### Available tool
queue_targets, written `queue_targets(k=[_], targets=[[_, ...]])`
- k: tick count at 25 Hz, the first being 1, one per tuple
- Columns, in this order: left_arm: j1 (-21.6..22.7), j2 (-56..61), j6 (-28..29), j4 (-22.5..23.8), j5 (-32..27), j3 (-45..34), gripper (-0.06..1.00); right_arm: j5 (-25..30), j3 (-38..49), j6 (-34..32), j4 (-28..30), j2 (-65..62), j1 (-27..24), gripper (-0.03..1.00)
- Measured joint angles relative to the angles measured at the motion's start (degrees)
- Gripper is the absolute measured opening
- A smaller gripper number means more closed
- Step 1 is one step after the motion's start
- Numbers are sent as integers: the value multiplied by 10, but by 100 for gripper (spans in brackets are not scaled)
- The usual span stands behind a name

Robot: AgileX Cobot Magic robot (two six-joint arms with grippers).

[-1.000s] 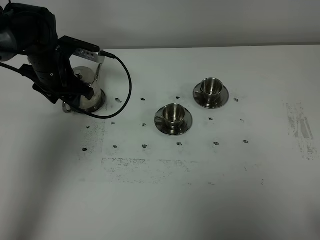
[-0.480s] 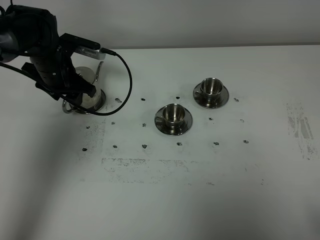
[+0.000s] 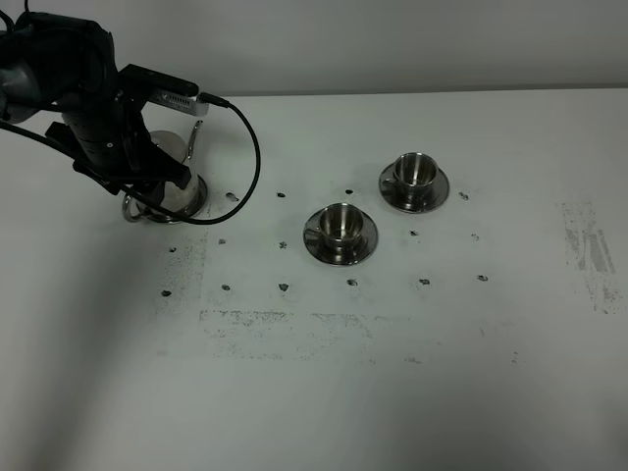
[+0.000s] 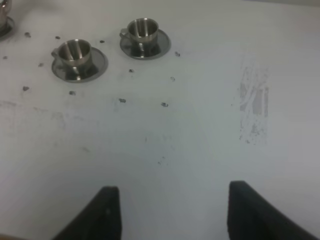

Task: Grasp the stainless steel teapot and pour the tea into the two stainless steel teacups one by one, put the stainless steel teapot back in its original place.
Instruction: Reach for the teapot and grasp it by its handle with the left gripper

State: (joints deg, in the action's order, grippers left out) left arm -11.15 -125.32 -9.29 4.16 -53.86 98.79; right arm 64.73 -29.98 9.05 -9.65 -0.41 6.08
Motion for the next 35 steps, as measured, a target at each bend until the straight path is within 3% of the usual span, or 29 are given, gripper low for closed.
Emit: queue_targets(k=[35], targets=[[0,-2,-3,0,5,1,51,0,0,0,0,0,0,46]])
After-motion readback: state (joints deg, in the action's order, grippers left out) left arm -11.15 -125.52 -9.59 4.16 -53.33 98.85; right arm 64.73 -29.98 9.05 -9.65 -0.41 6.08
